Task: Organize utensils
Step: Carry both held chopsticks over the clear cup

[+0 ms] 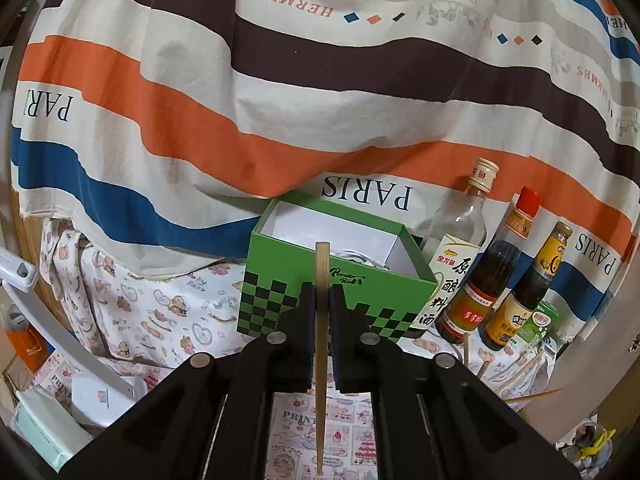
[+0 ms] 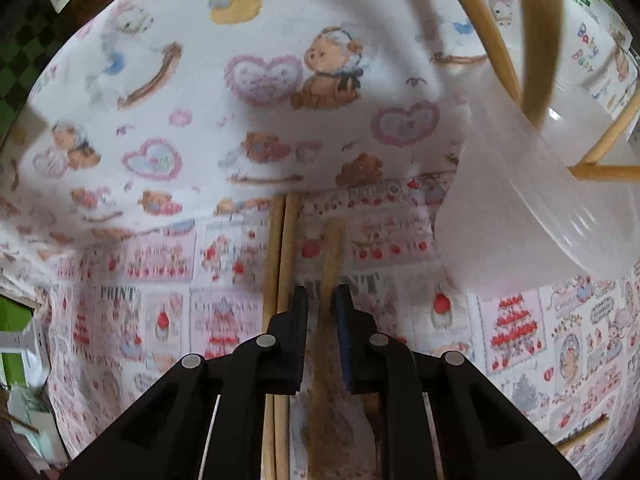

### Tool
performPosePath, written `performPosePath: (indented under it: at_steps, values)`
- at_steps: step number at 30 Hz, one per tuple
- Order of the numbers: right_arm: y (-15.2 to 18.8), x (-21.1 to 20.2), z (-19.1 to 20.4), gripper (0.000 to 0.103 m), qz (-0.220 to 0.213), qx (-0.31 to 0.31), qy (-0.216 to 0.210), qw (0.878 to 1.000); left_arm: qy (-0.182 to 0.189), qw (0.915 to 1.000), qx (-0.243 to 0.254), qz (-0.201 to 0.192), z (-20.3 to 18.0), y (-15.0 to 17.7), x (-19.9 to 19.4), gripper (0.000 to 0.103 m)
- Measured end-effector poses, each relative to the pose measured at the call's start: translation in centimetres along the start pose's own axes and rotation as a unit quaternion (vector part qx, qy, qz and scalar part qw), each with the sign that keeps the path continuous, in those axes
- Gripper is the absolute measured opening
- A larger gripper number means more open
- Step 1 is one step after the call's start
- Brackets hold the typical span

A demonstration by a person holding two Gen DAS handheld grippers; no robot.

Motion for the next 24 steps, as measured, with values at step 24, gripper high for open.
performPosePath:
  at_steps: [24]
  values:
    - [3.9,-29.6,-8.9,0.008,-0.435,-0.021,-0.176,0.883,0.077,0.995,0.022,-0.06,-8.9,2.4,-0.7,0.006]
Point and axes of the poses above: each gripper's, at about its wrist camera, not at the fingertips, and x roughly the way its jaws point, z to its left, y to its underside, the point moved 4 cm from there along x, roughly the way its jaws point, and after that the axes turned 4 degrees about y, right-handed, at the moved point
